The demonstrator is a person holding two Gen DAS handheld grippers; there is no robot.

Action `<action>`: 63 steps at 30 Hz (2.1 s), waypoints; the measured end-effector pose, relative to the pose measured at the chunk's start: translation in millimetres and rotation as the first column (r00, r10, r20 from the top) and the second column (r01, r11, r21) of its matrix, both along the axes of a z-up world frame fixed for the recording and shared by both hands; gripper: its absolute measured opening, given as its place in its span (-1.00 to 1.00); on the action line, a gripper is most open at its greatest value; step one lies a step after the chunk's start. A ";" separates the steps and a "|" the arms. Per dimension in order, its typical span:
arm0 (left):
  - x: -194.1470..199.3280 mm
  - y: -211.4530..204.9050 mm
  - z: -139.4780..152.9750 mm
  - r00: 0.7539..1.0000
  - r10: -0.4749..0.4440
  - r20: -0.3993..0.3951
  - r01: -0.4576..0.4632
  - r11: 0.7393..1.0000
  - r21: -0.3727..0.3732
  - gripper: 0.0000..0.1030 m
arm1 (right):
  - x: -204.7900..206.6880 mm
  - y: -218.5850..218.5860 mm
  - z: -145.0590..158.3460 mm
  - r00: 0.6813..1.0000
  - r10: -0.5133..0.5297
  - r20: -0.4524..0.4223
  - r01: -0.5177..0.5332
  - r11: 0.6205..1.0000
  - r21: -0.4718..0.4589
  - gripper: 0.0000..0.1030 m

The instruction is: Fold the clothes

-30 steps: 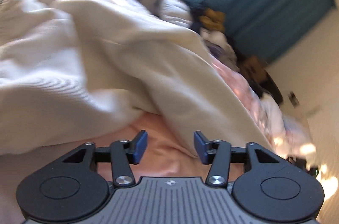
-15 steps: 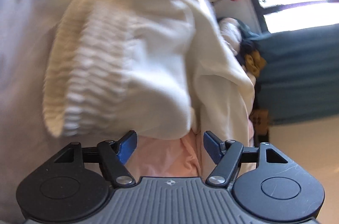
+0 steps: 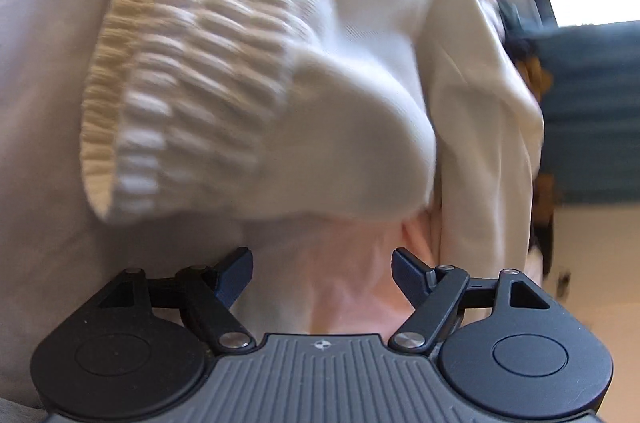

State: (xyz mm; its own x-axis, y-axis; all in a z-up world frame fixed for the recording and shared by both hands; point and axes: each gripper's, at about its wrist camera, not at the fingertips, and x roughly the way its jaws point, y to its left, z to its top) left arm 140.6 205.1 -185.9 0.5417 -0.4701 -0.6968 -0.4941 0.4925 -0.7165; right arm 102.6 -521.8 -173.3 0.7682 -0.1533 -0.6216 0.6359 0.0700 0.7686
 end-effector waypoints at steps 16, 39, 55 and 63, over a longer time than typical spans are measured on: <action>0.0 29.7 -0.8 0.946 0.325 0.009 -0.320 0.936 -0.145 -0.60 | 47.8 19.5 -11.5 0.998 -0.024 0.051 0.026 0.999 -0.027 0.06; -100.9 95.0 226.5 0.849 0.372 0.375 -0.423 0.904 0.061 -0.96 | 15.7 4.8 53.0 0.945 -0.079 0.318 0.195 0.916 -0.350 -0.90; -230.8 158.0 182.8 0.953 0.256 0.163 -0.273 0.957 0.093 -0.70 | -33.1 -17.1 -8.9 0.934 -0.289 -0.208 0.288 0.957 -0.033 -0.84; -251.7 99.4 243.3 0.955 0.114 0.273 -0.228 0.872 0.433 -0.07 | -42.4 -2.6 31.6 0.891 -0.409 -0.198 0.341 0.889 -0.305 0.07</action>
State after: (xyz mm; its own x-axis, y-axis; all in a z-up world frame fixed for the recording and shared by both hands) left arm -111.0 304.5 57.4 0.7563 -0.0168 -0.6540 -0.4486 0.7144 -0.5371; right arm 60.2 -524.3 -141.6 0.4447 -0.5773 -0.6848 0.8217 -0.0412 0.5684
